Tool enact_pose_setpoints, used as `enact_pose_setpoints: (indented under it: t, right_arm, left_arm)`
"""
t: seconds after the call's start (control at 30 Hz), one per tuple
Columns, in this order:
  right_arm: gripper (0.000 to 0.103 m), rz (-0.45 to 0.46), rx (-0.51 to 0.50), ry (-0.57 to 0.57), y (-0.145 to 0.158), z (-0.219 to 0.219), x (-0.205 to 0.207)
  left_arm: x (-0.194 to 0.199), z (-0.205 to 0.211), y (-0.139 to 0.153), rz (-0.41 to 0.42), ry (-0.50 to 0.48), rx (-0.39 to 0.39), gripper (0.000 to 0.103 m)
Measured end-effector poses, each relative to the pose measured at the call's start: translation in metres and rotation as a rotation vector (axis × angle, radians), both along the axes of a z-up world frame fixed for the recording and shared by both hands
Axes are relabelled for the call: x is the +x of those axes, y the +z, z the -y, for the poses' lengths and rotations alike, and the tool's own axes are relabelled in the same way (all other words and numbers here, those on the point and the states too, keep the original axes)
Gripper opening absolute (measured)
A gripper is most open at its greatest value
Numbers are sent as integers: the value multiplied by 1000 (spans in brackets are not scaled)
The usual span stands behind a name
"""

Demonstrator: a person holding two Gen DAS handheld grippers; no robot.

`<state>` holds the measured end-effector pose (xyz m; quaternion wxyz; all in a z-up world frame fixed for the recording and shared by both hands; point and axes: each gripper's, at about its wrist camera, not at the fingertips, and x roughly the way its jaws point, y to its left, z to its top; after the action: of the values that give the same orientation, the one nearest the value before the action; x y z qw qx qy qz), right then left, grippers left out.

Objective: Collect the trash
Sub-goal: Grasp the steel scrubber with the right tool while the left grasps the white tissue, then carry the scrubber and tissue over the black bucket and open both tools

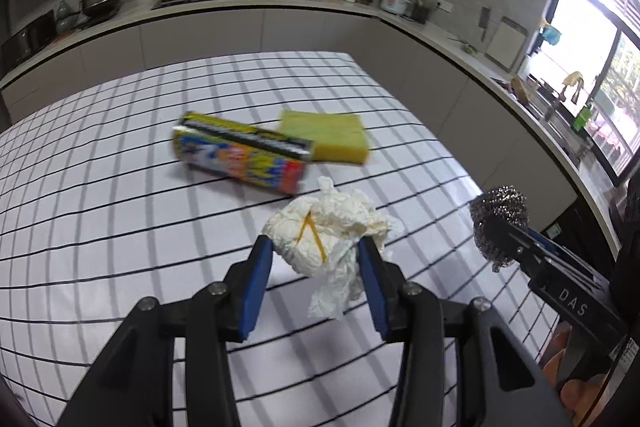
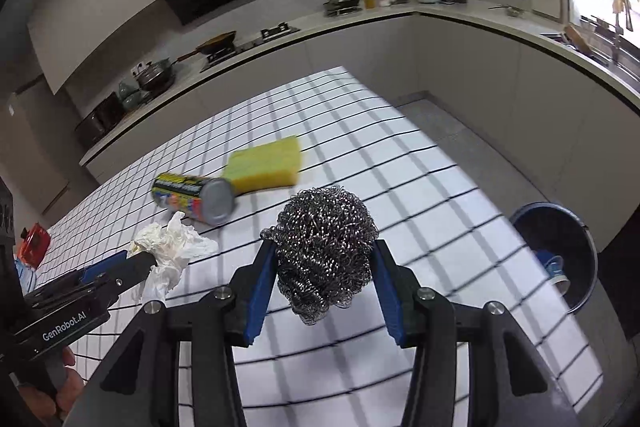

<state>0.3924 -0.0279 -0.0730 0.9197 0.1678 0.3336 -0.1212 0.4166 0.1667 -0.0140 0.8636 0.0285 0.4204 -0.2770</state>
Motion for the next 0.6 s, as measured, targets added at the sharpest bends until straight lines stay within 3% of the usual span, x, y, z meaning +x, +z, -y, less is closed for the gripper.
enact_pose_setpoints:
  t: [0.1,0.27,0.5,0.6]
  right_arm:
    - [50,14,1,-18,0,42,-22]
    - [50,28,16,-23,-7,151,-64]
    - [50,-51,-35,-53,-23,290,-115]
    - [50,-111,-13,-70,-42,332,-126]
  left_arm:
    - [-18,47,3,14,-16,0,46]
    - [-53,143,-3,6,-20,0,46]
    - [-96,280,-22,-131,-102,-31,46]
    - [-102,323,-38,-176,-129,3,46]
